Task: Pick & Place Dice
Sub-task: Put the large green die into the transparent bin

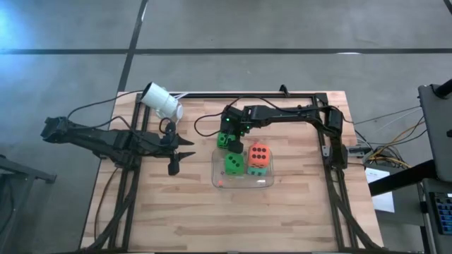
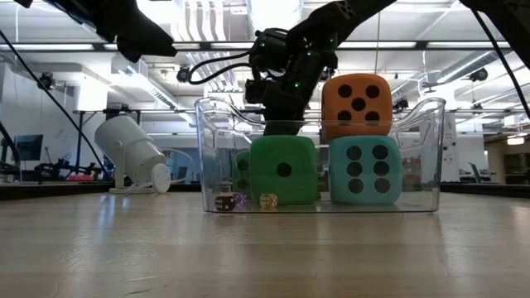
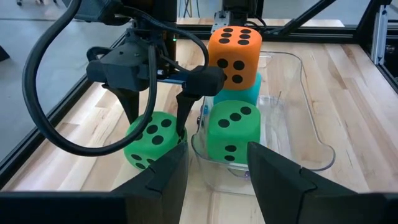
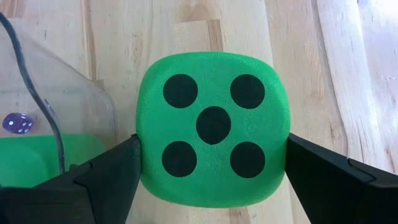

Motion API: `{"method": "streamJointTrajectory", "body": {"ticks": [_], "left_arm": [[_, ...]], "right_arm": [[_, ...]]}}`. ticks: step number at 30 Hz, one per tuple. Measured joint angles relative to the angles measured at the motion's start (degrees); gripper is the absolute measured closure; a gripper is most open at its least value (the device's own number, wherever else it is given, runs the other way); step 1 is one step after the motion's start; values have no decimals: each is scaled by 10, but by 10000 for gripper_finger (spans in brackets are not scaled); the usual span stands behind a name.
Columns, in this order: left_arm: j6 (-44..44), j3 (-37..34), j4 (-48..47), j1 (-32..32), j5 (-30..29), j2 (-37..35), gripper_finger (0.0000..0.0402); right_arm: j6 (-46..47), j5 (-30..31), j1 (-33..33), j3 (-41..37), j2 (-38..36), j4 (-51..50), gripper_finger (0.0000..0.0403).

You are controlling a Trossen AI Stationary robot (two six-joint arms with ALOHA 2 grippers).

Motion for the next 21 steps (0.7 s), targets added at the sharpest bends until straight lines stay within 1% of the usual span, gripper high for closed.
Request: {"method": "streamJointTrajectory", "body": {"ticks": [21], "left_arm": [[0, 0, 0, 0, 0, 0, 231]], "right_arm": [[-3, 0, 0, 0, -15, 0, 53]]}}
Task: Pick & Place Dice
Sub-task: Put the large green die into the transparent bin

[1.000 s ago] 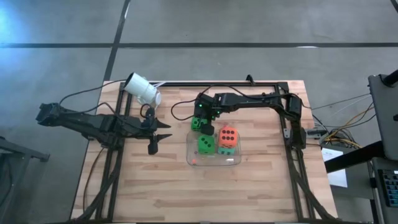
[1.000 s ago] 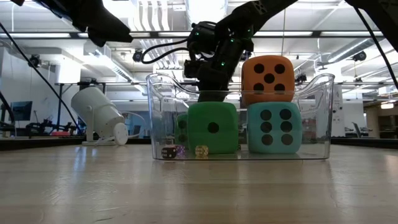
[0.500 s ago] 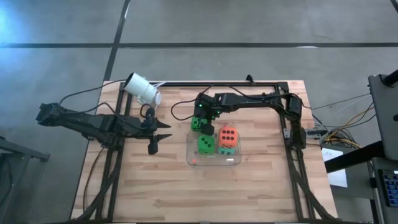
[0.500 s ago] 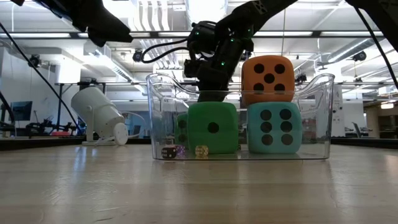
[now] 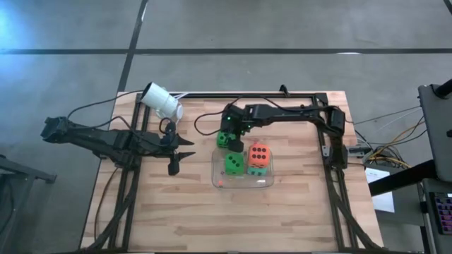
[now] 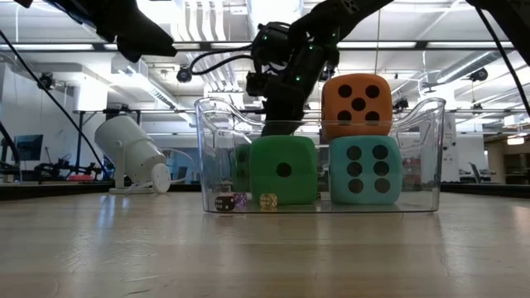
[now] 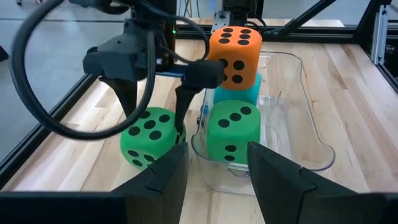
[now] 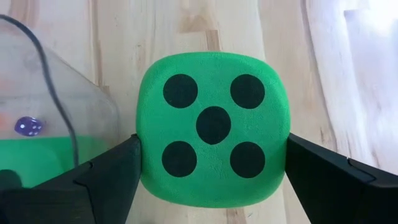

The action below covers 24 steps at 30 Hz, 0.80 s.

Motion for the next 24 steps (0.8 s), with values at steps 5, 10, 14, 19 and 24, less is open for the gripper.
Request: {"method": "streamJointTrajectory", "body": {"ticks": [5, 10, 14, 19, 24], "left_arm": [[0, 0, 0, 0, 0, 0, 231], [0, 0, 0, 0, 0, 0, 231], [0, 0, 0, 0, 0, 0, 231], [0, 0, 0, 0, 0, 0, 231], [0, 0, 0, 0, 0, 0, 231]], "right_arm": [[1, 0, 0, 0, -23, -2, 53], [1, 0, 0, 0, -58, -3, 53], [-2, 7, 0, 1, -92, -11, 53], [-1, 19, 1, 1, -137, -29, 53], [6, 22, 11, 1, -182, -46, 53]]}}
